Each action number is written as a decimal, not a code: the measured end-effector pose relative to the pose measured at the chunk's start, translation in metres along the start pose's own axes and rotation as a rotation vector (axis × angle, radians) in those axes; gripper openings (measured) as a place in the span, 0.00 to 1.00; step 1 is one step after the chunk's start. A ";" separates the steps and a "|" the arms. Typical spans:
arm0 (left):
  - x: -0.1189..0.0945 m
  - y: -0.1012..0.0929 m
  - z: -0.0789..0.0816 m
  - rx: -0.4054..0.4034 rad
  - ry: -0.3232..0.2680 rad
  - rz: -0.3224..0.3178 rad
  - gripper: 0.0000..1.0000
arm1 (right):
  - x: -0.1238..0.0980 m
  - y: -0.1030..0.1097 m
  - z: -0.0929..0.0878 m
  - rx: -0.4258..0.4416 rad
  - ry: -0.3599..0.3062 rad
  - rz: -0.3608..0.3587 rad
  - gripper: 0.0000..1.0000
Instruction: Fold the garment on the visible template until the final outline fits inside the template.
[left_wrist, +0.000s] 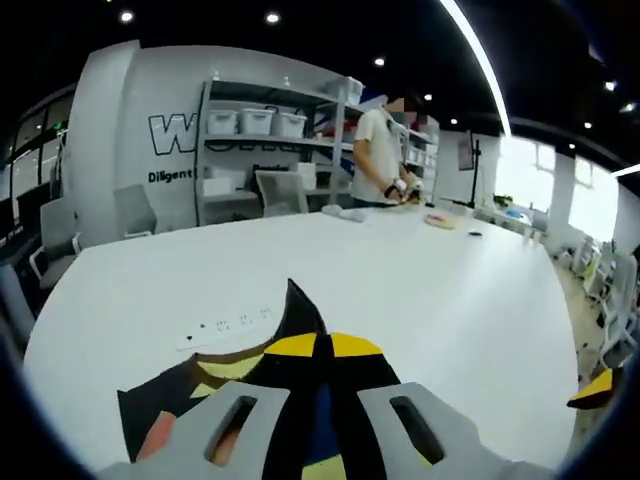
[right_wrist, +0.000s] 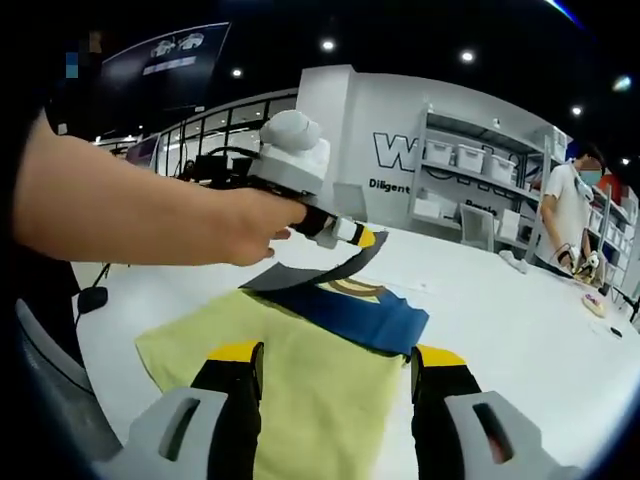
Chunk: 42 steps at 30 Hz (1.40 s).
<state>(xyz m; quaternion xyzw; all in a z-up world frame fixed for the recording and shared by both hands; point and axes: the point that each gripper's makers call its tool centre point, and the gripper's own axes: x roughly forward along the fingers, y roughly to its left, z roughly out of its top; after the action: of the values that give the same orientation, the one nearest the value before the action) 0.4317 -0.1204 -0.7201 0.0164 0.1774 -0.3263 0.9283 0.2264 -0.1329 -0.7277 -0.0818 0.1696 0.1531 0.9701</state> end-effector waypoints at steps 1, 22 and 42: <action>0.002 -0.001 -0.002 -0.002 0.005 -0.003 0.00 | 0.000 0.000 0.000 0.000 0.001 0.000 0.57; 0.041 -0.031 -0.061 0.015 0.119 -0.061 0.00 | 0.004 0.000 -0.006 0.020 0.030 0.012 0.56; 0.058 -0.050 -0.108 0.025 0.226 -0.105 0.00 | 0.006 0.002 -0.010 0.032 0.052 0.023 0.55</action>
<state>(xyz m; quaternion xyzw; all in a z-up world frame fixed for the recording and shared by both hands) 0.4088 -0.1794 -0.8367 0.0553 0.2775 -0.3728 0.8837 0.2280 -0.1315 -0.7393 -0.0681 0.1981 0.1594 0.9647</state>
